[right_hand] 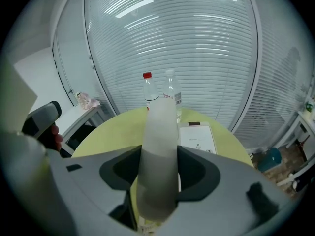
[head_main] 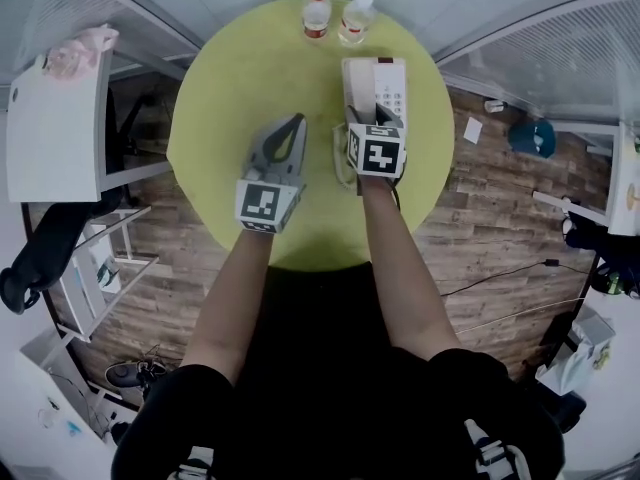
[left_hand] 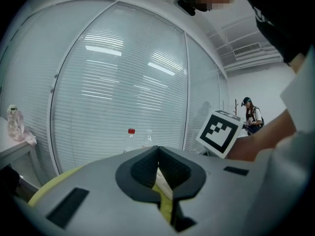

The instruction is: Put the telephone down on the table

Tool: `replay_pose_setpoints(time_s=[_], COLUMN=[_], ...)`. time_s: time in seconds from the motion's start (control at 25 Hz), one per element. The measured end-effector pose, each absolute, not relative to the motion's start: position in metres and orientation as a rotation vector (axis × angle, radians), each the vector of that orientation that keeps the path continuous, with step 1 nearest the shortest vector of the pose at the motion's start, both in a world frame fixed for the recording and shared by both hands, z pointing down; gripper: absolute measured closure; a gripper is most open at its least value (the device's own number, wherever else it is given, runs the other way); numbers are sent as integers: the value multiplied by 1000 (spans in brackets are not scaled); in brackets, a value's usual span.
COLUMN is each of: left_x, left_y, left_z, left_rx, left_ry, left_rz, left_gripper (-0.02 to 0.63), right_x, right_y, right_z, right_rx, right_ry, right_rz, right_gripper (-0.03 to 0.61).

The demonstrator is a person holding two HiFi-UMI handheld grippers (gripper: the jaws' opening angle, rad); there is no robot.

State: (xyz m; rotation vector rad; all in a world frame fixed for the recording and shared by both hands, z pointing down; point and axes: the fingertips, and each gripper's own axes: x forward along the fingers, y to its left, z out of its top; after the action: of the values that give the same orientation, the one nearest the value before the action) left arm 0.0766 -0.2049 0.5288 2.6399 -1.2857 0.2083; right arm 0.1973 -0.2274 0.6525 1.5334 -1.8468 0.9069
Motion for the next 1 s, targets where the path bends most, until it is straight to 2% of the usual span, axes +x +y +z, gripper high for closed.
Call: replay_pose_setpoints(time_s=[0.52,1.0], left_x=[50,-1], left_y=[-195,-196], left_z=[496,501], left_rx=[2703,2678], left_ry=[-1281,-1317], left_rz=[195,198], left_gripper=[601,601], right_x=[150,94], right_y=[-214,-208], right_z=[606,609], right_rx=[1453,1400], right_ry=[-1910,-1935], right_rz=[859,871], right_gripper=[357,357])
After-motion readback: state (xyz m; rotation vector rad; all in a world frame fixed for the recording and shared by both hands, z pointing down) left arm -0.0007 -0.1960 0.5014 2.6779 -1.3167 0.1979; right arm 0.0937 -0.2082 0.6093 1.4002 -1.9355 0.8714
